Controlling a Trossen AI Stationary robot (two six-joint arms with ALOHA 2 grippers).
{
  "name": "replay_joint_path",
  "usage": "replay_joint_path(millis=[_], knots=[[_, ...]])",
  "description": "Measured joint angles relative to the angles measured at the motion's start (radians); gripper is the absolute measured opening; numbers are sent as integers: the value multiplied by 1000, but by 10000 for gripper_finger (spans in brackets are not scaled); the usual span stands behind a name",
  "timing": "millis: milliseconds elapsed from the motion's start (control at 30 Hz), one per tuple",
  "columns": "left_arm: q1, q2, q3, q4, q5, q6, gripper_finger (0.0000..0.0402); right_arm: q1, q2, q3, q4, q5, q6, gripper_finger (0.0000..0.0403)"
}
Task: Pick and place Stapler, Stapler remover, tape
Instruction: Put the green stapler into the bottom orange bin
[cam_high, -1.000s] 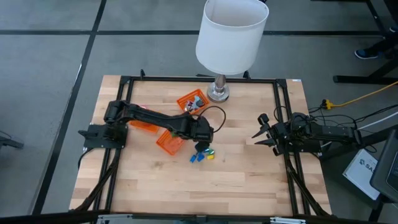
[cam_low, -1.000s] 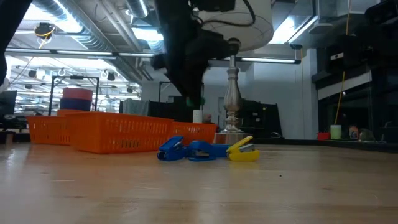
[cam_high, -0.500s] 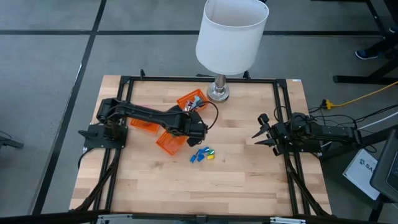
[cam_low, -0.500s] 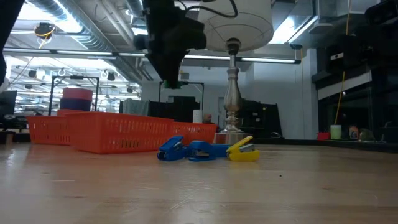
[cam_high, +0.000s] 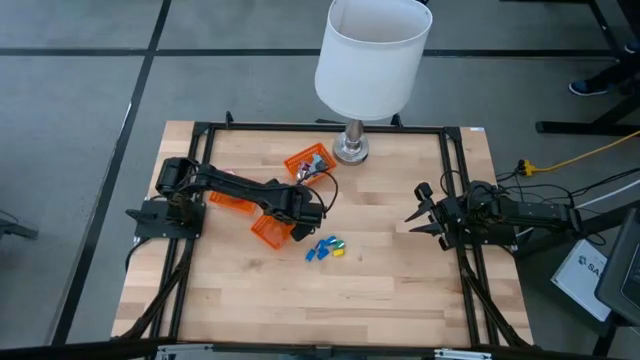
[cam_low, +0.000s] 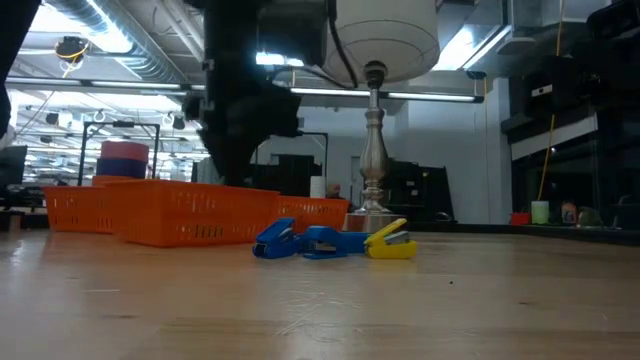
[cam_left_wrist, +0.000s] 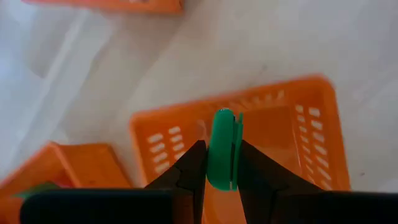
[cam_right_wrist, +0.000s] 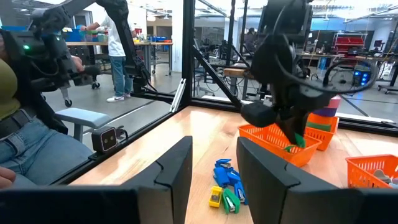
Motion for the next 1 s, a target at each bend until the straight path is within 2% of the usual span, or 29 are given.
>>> replay_joint_path(millis=[133, 400, 1000], knots=[[-2, 0, -39, 18, 39, -19, 68, 0, 0, 0, 0, 0, 0, 129], [-27, 0, -66, 37, 50, -32, 69, 0, 0, 0, 0, 0, 0, 129], [-43, 0, -78, 70, -13, -75, 116, 0, 0, 0, 0, 0, 0, 129]])
